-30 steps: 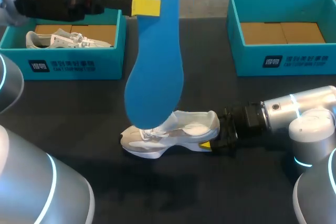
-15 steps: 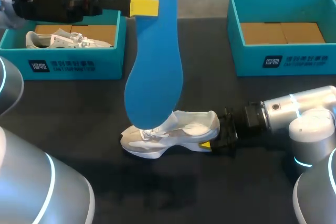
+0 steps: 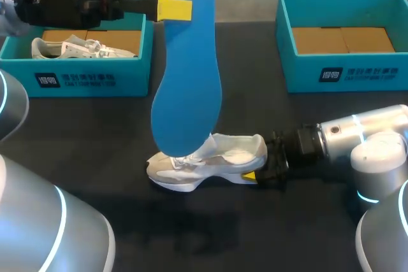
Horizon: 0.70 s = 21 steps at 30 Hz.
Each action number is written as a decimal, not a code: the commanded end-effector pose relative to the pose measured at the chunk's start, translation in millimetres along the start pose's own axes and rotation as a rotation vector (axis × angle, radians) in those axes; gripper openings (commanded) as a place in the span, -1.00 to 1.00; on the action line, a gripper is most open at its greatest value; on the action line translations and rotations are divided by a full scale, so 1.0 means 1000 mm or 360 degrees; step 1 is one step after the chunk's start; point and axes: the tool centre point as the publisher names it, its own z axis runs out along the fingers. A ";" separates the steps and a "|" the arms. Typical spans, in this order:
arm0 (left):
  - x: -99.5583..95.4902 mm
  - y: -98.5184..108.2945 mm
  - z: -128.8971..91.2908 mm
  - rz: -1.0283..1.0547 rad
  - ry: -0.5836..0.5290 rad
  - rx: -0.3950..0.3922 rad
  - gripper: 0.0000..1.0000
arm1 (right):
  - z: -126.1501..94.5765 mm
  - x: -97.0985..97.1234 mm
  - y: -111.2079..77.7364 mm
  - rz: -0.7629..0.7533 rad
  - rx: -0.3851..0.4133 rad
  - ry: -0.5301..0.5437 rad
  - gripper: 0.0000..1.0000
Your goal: Take the shoe out of the shoebox, open the shoe tongue, remove and reinsert the insole, then place the shoe into the shoebox
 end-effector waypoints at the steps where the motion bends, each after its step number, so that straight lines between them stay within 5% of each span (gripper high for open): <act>1: 0.000 0.000 0.001 -0.0001 -0.0002 -0.0003 -1.00 | -0.005 0.006 -0.004 0.0005 0.0013 -0.0014 1.00; 21: 0.000 0.000 0.001 -0.0001 -0.0002 -0.0003 -1.00 | -0.055 0.008 0.010 0.0096 0.0448 0.0036 1.00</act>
